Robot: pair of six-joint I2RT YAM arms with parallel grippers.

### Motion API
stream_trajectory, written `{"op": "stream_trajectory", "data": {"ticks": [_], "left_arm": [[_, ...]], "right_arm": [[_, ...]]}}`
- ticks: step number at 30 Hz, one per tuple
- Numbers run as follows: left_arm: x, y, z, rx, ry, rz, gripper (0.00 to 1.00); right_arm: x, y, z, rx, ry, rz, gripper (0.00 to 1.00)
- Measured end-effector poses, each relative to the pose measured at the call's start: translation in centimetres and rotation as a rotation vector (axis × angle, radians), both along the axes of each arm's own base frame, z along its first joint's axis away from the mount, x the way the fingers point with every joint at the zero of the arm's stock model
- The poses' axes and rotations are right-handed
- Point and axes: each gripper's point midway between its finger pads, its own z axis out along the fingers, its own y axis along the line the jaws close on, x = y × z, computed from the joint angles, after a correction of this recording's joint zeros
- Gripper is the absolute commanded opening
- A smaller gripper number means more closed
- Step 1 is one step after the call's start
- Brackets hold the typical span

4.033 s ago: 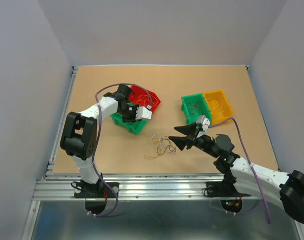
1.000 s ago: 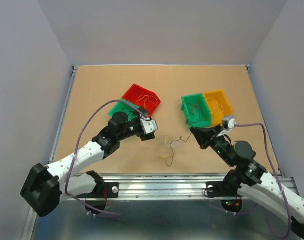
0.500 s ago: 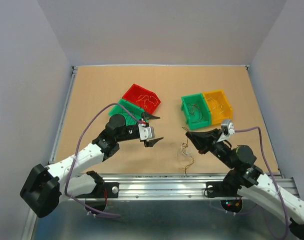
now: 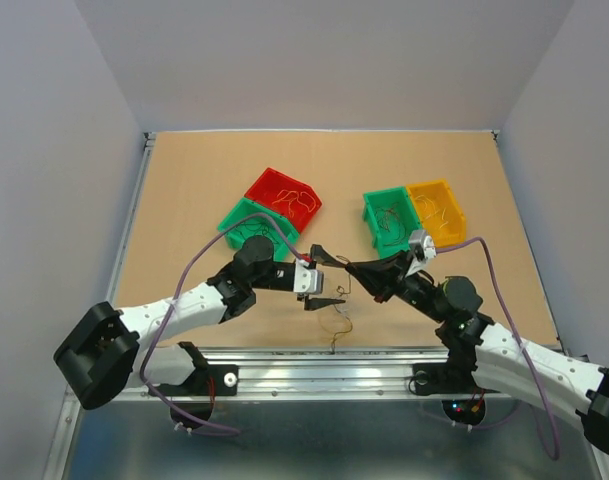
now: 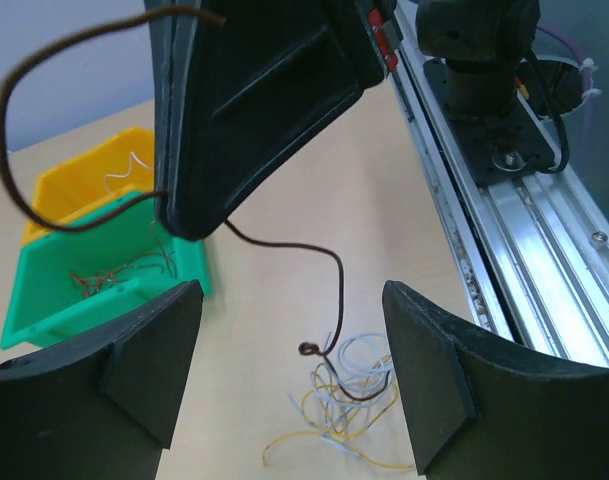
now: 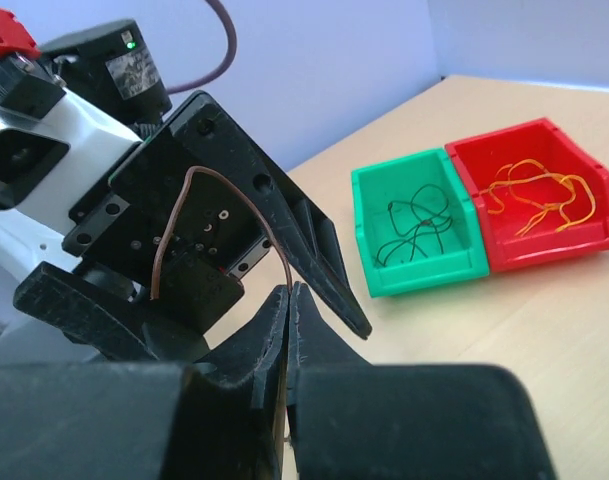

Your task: Untangle the cables

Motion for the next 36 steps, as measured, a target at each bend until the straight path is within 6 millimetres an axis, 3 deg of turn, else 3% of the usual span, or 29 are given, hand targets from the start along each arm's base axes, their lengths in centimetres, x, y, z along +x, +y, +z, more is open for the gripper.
{"op": "stream_trajectory", "data": {"ticks": [4, 6, 13, 15, 16, 17, 19, 21, 26, 29, 31, 36], "left_arm": [[-0.4, -0.4, -1.3, 0.027, 0.025, -0.028, 0.66], [-0.6, -0.5, -1.9, 0.042, 0.034, -0.039, 0.48], [-0.6, -1.1, -2.5, 0.077, 0.051, -0.061, 0.22], [-0.6, -1.2, -2.5, 0.083, 0.045, -0.067, 0.02], [-0.6, -1.2, -2.6, 0.086, 0.038, -0.072, 0.00], [-0.7, -1.1, -2.7, 0.091, 0.040, -0.074, 0.00], [-0.8, -1.0, -2.8, 0.098, 0.039, -0.078, 0.00], [-1.0, -0.6, -2.5, 0.101, 0.041, -0.075, 0.00], [-0.6, 1.3, 2.1, 0.008, 0.004, -0.024, 0.00], [-0.2, 3.0, 5.6, -0.074, -0.022, 0.023, 0.00], [0.0, 3.8, 7.1, -0.112, -0.033, 0.039, 0.00], [-0.5, 4.1, 7.5, -0.123, 0.017, 0.008, 0.00]], "right_arm": [[0.4, 0.7, -0.2, 0.007, -0.001, 0.008, 0.01], [0.3, 0.5, 0.2, 0.029, -0.021, 0.008, 0.00], [-0.1, 0.1, 1.4, 0.080, -0.068, 0.011, 0.01], [-0.3, -0.1, 1.6, 0.094, -0.078, 0.012, 0.25], [-0.4, -0.1, 1.7, 0.096, -0.084, 0.011, 0.38], [-0.4, -0.2, 1.7, 0.098, -0.086, 0.011, 0.61], [-0.5, -0.3, 1.6, 0.100, -0.093, 0.009, 0.72], [-0.4, -0.3, 1.4, 0.092, -0.103, 0.006, 0.77], [-0.5, -0.1, -0.3, 0.026, -0.138, 0.012, 0.75], [-0.8, 0.8, -1.8, -0.039, -0.163, 0.058, 0.63], [-0.8, 1.4, -3.0, -0.080, -0.157, 0.082, 0.60], [-0.7, 3.1, -6.7, -0.180, -0.099, 0.155, 0.60]]}}
